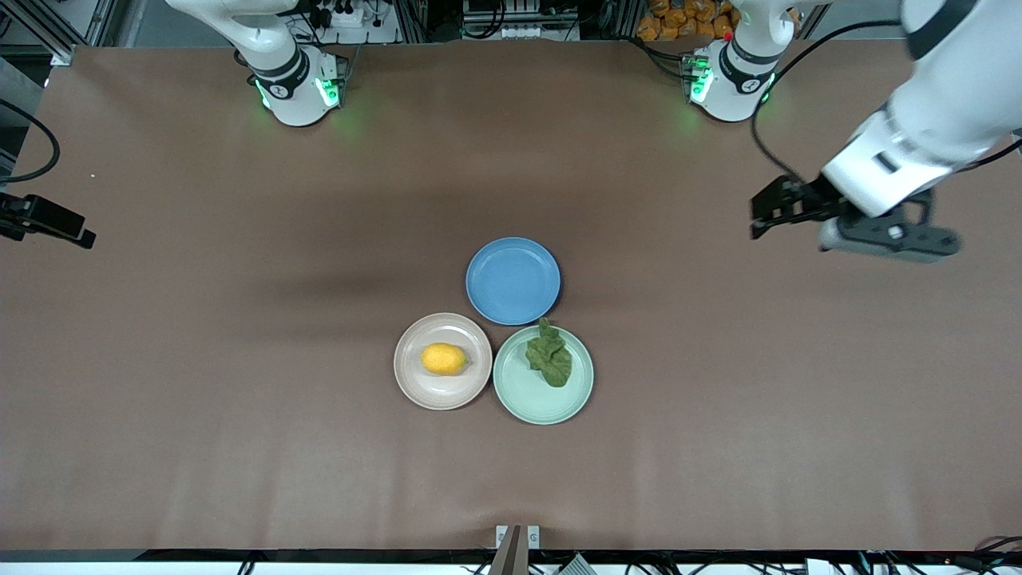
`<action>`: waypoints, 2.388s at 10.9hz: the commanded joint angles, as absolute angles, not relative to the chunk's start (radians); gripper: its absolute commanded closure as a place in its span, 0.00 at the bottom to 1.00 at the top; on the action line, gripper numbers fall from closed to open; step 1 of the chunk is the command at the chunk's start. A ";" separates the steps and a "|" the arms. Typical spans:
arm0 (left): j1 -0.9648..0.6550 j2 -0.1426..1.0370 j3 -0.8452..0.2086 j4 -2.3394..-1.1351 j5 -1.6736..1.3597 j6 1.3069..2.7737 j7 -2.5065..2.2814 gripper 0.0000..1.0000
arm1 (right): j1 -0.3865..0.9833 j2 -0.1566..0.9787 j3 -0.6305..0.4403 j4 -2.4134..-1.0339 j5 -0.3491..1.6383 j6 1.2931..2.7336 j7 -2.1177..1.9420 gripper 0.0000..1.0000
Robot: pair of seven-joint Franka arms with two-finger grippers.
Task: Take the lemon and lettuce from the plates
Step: 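Move the left gripper over the lettuce while the right gripper reaches forward, then grasp the lettuce with the left gripper while the right gripper grasps the lemon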
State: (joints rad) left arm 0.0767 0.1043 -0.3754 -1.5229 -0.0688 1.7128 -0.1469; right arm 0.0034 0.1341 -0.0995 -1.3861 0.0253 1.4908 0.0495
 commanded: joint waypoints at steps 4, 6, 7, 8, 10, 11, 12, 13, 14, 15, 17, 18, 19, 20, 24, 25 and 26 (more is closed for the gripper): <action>-0.170 0.302 -0.382 -1.509 0.101 1.949 -0.280 0.05 | 0.086 0.112 -0.097 -1.405 0.025 1.477 0.222 0.00; -0.213 0.394 -0.380 -1.509 0.129 2.041 -0.294 0.05 | 0.118 0.112 -0.097 -1.407 0.025 1.477 0.279 0.00; -0.221 0.443 -0.380 -1.506 0.130 2.101 -0.293 0.10 | 0.141 0.113 -0.097 -1.407 0.025 1.477 0.332 0.00; -0.228 0.483 -0.380 -1.508 0.130 2.156 -0.299 0.13 | 0.171 0.115 -0.097 -1.407 0.025 1.479 0.398 0.00; -0.242 0.584 -0.367 -1.505 0.130 2.286 -0.296 0.14 | 0.231 0.124 -0.097 -1.407 0.025 1.491 0.472 0.00; -0.255 0.630 -0.365 -1.503 0.132 2.352 -0.298 0.14 | 0.260 0.127 -0.098 -1.407 0.023 1.497 0.500 0.00; -0.296 0.659 -0.338 -1.503 0.158 2.411 -0.299 0.14 | 0.285 0.138 -0.097 -1.407 0.025 1.509 0.540 0.00; -0.334 0.682 -0.296 -1.503 0.164 2.446 -0.299 0.15 | 0.304 0.149 -0.097 -1.407 0.026 1.528 0.557 0.00; -0.368 0.704 -0.263 -1.502 0.164 2.489 -0.299 0.22 | 0.317 0.161 -0.097 -1.404 0.032 1.542 0.560 0.00; -0.395 0.722 -0.236 -1.503 0.164 2.520 -0.299 0.23 | 0.324 0.172 -0.097 -1.404 0.067 1.561 0.560 0.00; -0.422 0.758 -0.226 -1.502 0.163 2.571 -0.342 0.32 | 0.319 0.190 -0.098 -1.402 0.139 1.598 0.561 0.00; -0.425 0.778 -0.224 -1.502 0.163 2.595 -0.359 0.34 | 0.325 0.205 -0.098 -1.402 0.146 1.617 0.568 0.00; -0.433 0.808 -0.224 -1.502 0.164 2.644 -0.373 0.37 | 0.351 0.225 -0.098 -1.401 0.144 1.635 0.578 0.00; -0.440 0.833 -0.222 -1.502 0.166 2.678 -0.399 0.38 | 0.382 0.250 -0.098 -1.399 0.140 1.660 0.613 0.00; -0.526 0.862 -0.131 -1.488 0.163 2.683 -0.456 0.44 | 0.477 0.426 -0.098 -1.399 0.140 1.860 0.644 0.00; -0.526 0.867 -0.129 -1.488 0.163 2.683 -0.457 0.48 | 0.497 0.449 -0.098 -1.399 0.141 1.882 0.644 0.00; -0.525 0.870 -0.129 -1.488 0.163 2.683 -0.456 0.53 | 0.500 0.474 -0.098 -1.399 0.140 1.885 0.644 0.00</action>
